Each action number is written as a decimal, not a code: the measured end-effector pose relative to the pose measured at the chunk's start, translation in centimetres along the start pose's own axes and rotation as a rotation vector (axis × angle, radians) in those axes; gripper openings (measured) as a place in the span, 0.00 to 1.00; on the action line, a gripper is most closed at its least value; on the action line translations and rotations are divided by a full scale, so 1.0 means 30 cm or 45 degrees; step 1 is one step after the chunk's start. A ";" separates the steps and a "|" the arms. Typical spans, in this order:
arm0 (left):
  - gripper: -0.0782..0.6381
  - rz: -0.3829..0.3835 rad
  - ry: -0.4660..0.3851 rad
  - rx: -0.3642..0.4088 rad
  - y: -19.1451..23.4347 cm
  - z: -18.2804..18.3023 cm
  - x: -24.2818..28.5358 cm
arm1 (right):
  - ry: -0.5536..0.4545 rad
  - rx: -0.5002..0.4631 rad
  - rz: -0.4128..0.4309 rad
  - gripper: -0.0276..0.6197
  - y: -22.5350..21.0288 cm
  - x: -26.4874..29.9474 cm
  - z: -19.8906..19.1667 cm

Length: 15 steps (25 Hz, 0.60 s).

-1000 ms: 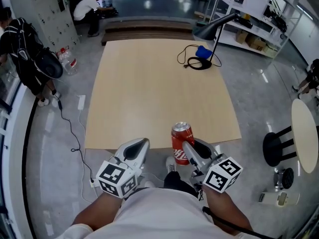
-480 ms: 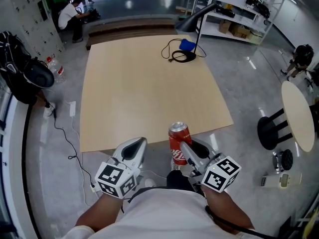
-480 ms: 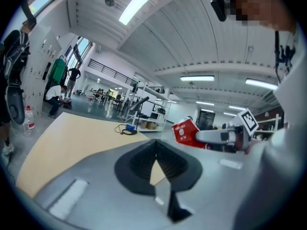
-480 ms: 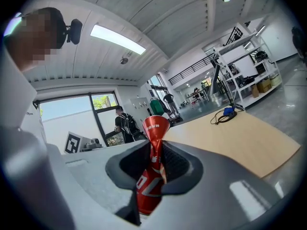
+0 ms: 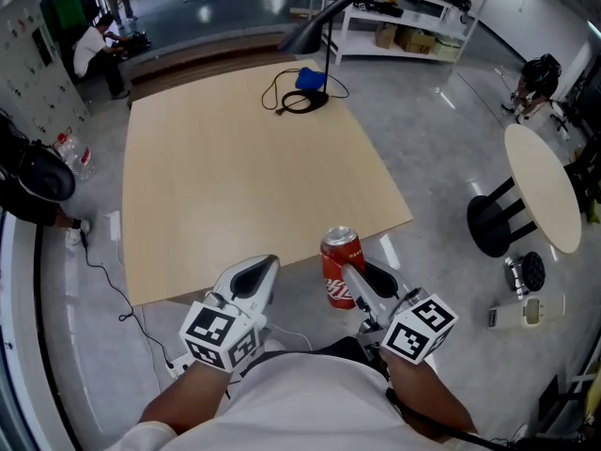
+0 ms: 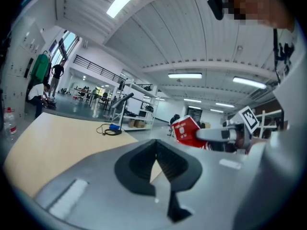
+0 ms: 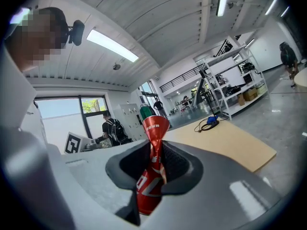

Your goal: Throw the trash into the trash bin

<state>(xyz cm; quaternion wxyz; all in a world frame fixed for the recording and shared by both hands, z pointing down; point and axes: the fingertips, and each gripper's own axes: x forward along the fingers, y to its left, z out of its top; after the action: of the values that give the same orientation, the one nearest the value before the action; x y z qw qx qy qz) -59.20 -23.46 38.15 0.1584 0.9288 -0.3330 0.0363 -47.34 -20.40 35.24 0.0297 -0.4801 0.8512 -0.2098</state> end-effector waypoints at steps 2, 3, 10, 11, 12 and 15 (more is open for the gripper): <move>0.12 -0.032 0.009 0.011 -0.034 0.005 0.046 | -0.022 0.009 -0.036 0.15 -0.044 -0.038 0.016; 0.12 -0.049 0.016 0.018 -0.054 0.005 0.071 | -0.032 0.015 -0.054 0.15 -0.068 -0.059 0.024; 0.12 -0.185 0.042 0.053 -0.235 0.013 0.273 | -0.092 0.035 -0.162 0.15 -0.239 -0.227 0.075; 0.12 -0.203 0.047 0.059 -0.259 0.011 0.297 | -0.101 0.042 -0.177 0.15 -0.261 -0.250 0.075; 0.12 -0.218 0.052 0.066 -0.281 0.007 0.319 | -0.108 0.047 -0.191 0.15 -0.281 -0.271 0.075; 0.12 -0.257 0.066 0.105 -0.348 0.000 0.386 | -0.126 0.057 -0.229 0.15 -0.342 -0.333 0.080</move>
<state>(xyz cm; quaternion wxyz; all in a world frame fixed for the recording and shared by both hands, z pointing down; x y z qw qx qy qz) -43.65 -22.88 37.32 0.1315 0.9621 -0.2317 0.0577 -33.10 -17.52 35.49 0.0635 -0.5636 0.7973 -0.2065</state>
